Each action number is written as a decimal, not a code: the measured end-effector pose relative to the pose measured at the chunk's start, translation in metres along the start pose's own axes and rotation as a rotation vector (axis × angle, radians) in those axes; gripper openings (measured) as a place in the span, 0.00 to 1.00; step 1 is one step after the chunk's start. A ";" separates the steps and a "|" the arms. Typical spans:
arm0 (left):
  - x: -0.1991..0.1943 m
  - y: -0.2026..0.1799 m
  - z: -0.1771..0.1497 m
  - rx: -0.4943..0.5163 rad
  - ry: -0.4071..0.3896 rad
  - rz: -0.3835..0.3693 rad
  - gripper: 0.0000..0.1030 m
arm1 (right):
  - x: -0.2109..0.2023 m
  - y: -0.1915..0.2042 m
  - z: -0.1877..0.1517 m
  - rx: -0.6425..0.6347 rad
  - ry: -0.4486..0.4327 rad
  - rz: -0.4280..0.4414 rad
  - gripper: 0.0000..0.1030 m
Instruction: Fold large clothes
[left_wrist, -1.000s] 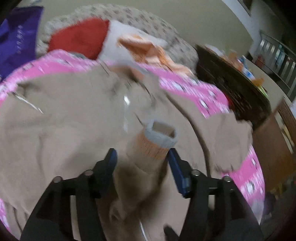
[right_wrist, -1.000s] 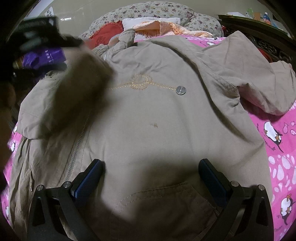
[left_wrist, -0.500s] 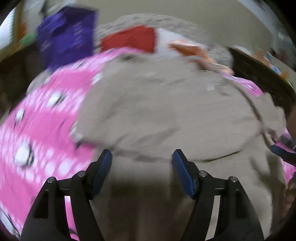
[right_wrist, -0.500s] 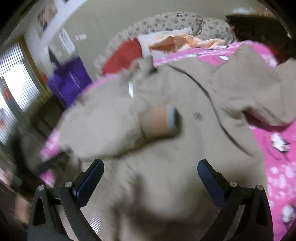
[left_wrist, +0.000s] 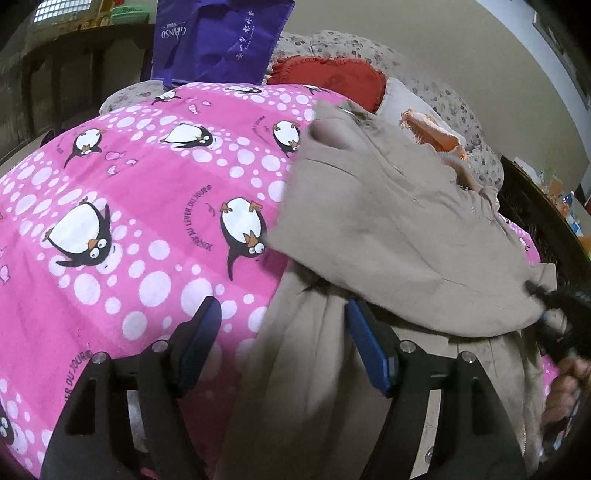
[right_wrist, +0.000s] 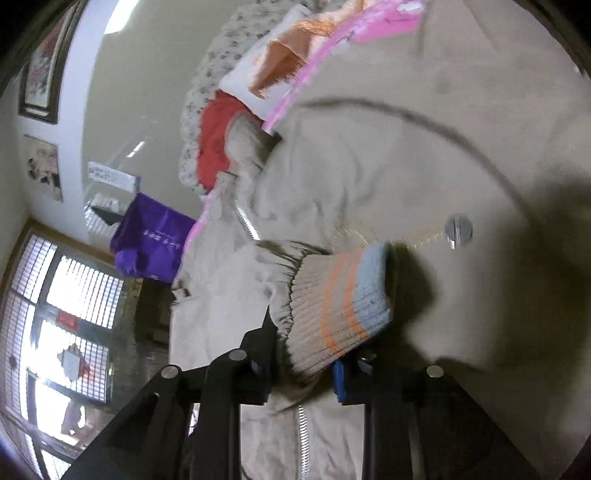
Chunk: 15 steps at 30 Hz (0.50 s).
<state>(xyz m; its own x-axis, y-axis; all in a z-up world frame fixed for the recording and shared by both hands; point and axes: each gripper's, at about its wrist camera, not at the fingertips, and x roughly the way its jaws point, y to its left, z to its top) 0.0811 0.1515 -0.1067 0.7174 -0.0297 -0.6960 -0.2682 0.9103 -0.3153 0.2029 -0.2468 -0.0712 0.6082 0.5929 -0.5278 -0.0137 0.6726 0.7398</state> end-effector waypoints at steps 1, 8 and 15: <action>0.000 0.002 0.000 -0.001 0.000 -0.001 0.68 | -0.012 0.012 0.007 -0.074 -0.030 -0.018 0.19; 0.000 0.001 -0.001 0.017 0.003 0.014 0.71 | -0.040 0.008 0.070 -0.146 -0.044 -0.108 0.21; -0.037 -0.017 0.029 0.069 -0.112 0.034 0.71 | -0.069 -0.016 0.061 -0.156 -0.006 -0.200 0.50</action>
<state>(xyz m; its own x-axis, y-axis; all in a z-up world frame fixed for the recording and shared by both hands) 0.0778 0.1493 -0.0565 0.7770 0.0441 -0.6280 -0.2510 0.9365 -0.2448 0.2095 -0.3249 -0.0213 0.6157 0.4390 -0.6544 -0.0149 0.8368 0.5474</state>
